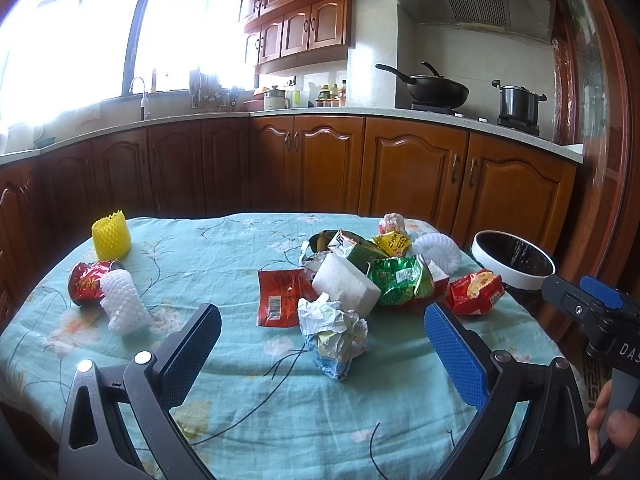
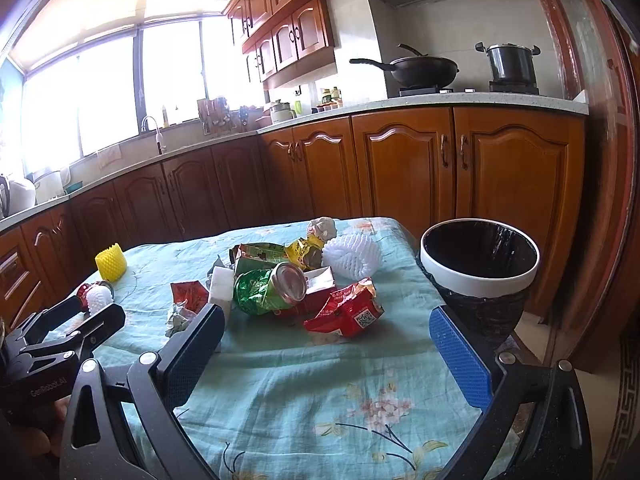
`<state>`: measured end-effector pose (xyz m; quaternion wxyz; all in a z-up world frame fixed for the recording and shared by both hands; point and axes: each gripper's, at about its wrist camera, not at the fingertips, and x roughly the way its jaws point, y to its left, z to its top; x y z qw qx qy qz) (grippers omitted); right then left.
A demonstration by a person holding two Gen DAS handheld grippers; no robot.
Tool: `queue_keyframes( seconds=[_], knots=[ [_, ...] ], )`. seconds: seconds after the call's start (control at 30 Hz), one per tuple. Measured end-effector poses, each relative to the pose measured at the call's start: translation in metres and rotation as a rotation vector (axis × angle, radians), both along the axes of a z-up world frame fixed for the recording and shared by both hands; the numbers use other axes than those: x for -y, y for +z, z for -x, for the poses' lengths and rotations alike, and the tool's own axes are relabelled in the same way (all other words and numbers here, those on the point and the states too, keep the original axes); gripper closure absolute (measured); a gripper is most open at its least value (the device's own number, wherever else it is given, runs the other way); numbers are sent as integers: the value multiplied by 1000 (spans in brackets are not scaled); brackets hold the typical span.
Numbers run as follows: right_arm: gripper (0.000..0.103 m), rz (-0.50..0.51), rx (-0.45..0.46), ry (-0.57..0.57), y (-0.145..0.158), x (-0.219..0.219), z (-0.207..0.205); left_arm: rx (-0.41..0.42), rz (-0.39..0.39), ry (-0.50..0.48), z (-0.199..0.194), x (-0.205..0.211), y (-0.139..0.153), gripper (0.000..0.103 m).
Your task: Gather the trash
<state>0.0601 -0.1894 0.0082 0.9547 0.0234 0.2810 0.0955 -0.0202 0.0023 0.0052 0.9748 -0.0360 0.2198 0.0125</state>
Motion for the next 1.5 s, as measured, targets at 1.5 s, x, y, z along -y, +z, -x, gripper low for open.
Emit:
queue_keyframes(
  seconds=[1.5],
  knots=[
    [30, -153, -335, -36, -77, 36, -105, -329, 86, -50, -120, -9, -47, 33]
  ],
)
